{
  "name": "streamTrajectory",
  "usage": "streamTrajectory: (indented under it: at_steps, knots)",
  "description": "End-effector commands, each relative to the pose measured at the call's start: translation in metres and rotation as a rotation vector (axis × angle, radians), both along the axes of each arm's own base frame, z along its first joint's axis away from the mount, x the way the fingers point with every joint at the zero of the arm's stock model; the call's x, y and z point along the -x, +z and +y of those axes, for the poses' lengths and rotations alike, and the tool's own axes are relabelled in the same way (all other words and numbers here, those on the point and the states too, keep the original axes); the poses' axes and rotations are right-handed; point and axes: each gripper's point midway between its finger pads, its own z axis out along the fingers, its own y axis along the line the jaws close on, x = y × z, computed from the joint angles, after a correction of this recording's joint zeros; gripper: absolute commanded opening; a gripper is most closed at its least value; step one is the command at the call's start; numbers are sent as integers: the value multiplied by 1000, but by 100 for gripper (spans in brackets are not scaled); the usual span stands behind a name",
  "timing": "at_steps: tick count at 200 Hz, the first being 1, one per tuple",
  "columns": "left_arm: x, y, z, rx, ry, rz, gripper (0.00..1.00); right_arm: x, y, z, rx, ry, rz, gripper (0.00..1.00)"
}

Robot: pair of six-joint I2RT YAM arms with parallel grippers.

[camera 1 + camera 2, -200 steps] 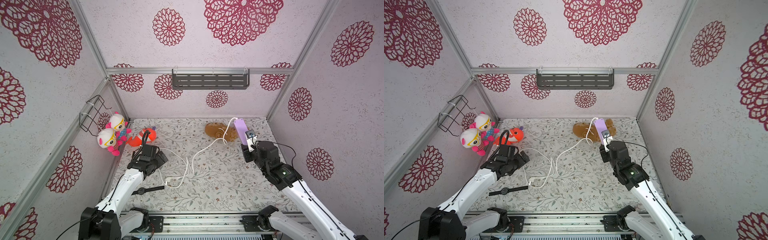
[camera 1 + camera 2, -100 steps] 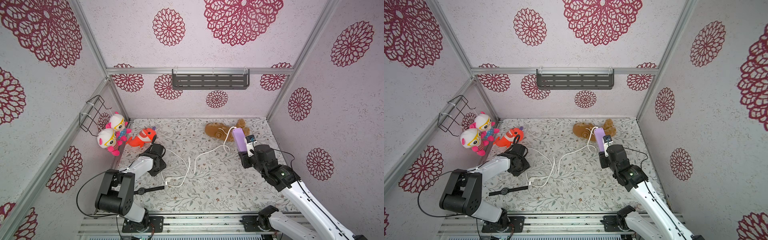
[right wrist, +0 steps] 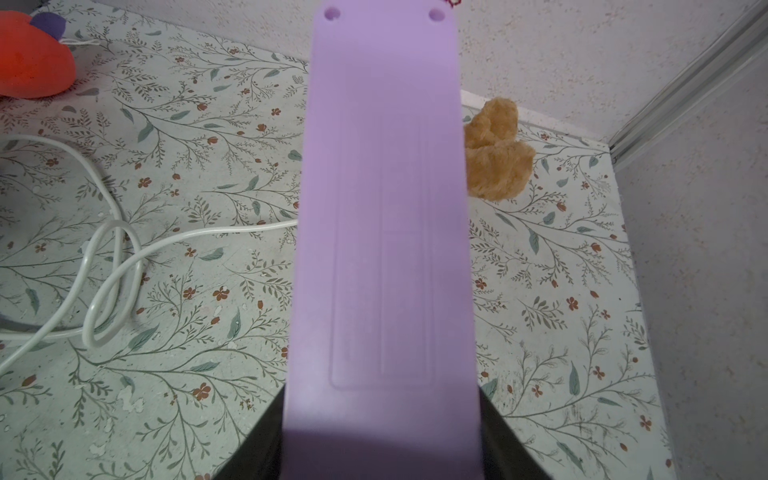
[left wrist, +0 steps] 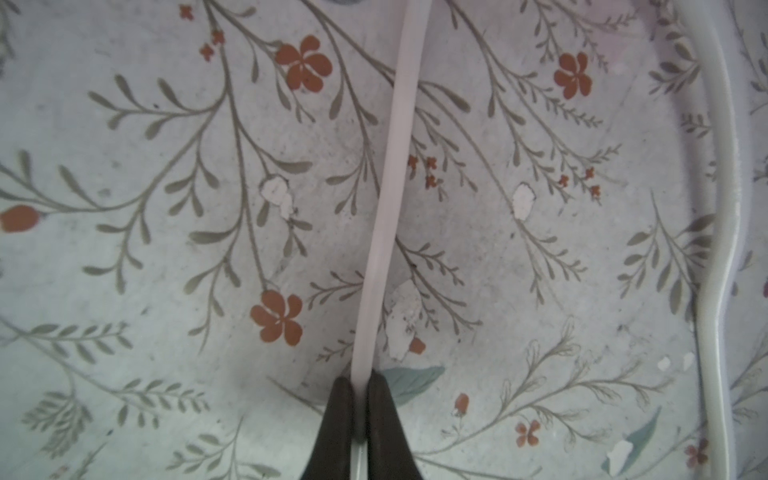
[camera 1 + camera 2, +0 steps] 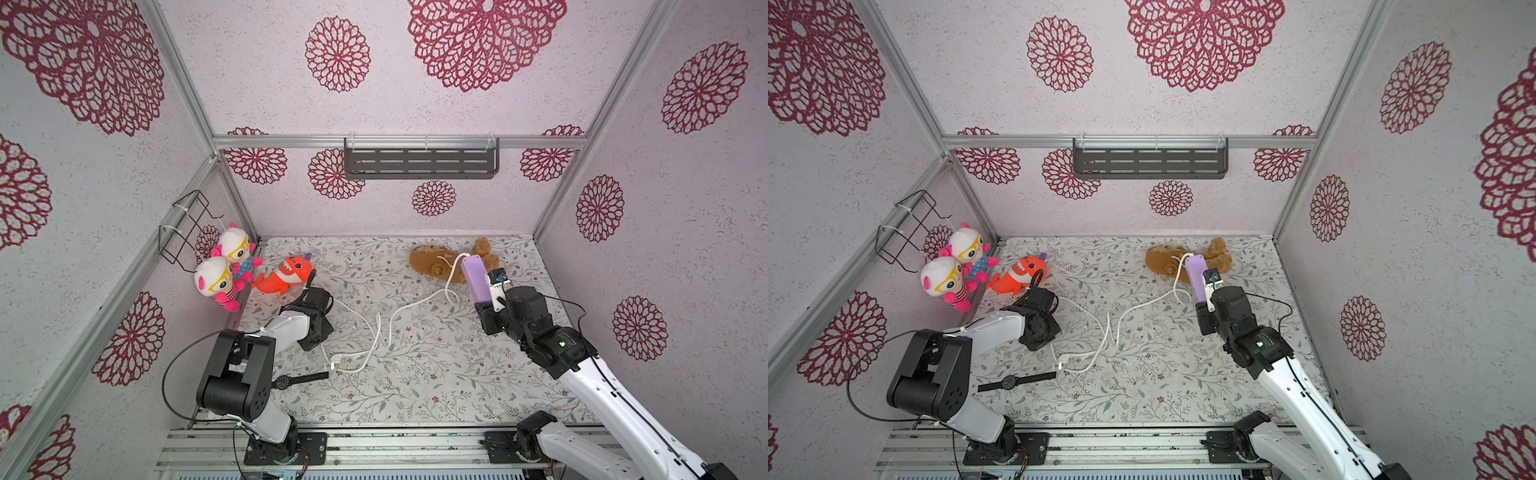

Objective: Unwrap the cord wrapped around the power strip
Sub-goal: Move the power cord to the center of the board.

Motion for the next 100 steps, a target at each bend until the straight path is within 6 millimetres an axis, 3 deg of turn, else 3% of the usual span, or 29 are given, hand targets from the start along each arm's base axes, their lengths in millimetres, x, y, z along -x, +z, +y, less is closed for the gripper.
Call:
streamTrajectory:
  at_steps: [1,20,34,44,53,77,100]
  knots:
    - [17,18,33,-137,118,-18,1,-10,47,6,20,61,-152,0]
    - [23,50,62,-238,217,-89,0,-12,53,20,108,190,-173,0]
    - [29,64,81,-282,295,-121,0,2,46,44,219,425,-148,0]
    - [33,69,94,-290,349,-138,0,26,28,60,338,654,-99,0]
    - [36,69,103,-282,393,-146,0,34,12,62,450,756,-79,0]
    - [45,71,122,-269,481,-148,0,46,-46,56,658,875,65,0]
    - [48,76,134,-264,516,-183,0,61,-84,55,682,925,162,0]
